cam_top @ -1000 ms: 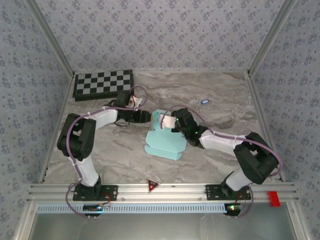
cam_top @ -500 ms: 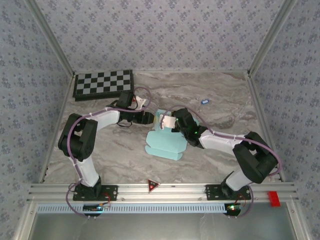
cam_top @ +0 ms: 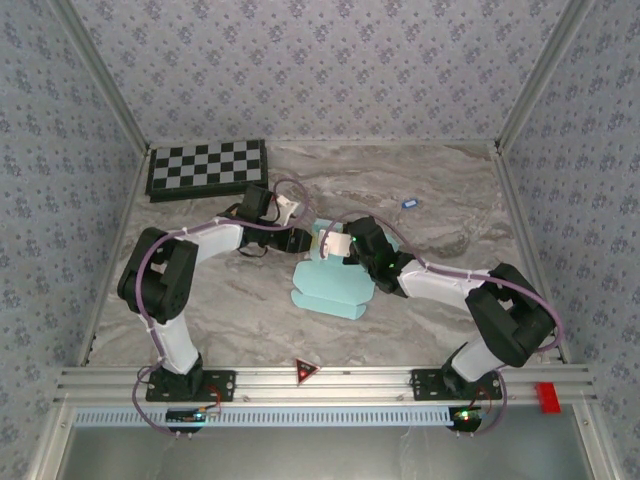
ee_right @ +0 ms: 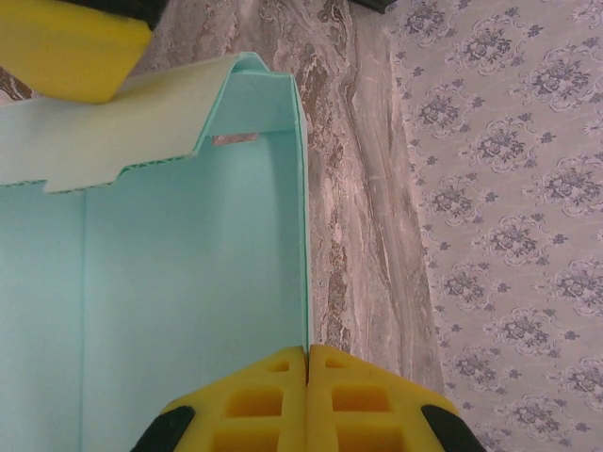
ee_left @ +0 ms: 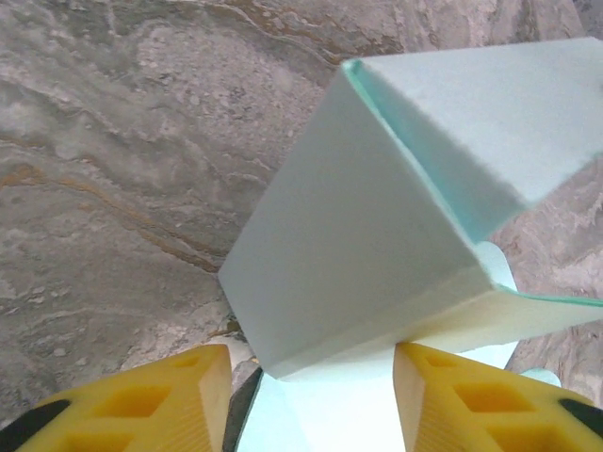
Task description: Fold the paper box
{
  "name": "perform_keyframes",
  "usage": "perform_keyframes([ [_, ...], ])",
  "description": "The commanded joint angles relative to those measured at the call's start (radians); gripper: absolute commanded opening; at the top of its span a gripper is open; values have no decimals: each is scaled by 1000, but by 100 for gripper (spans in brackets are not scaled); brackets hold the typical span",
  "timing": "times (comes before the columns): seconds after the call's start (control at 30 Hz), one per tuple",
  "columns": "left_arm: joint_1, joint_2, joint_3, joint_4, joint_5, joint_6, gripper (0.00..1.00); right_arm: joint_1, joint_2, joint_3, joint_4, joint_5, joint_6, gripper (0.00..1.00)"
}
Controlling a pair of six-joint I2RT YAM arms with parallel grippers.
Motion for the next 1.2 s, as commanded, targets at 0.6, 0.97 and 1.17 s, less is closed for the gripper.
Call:
perform_keyframes([
  [0.6, -55, 30, -40, 230, -74, 12, 50, 22, 7, -7, -11, -11, 2, 0],
  [0.97, -92, 8, -132, 398, -202, -9, 48, 29, 7, -15, -26, -28, 2, 0],
  [1.17, -93, 22, -133, 428, -220, -26, 43, 30, 9, -15, -41, -29, -3, 0],
])
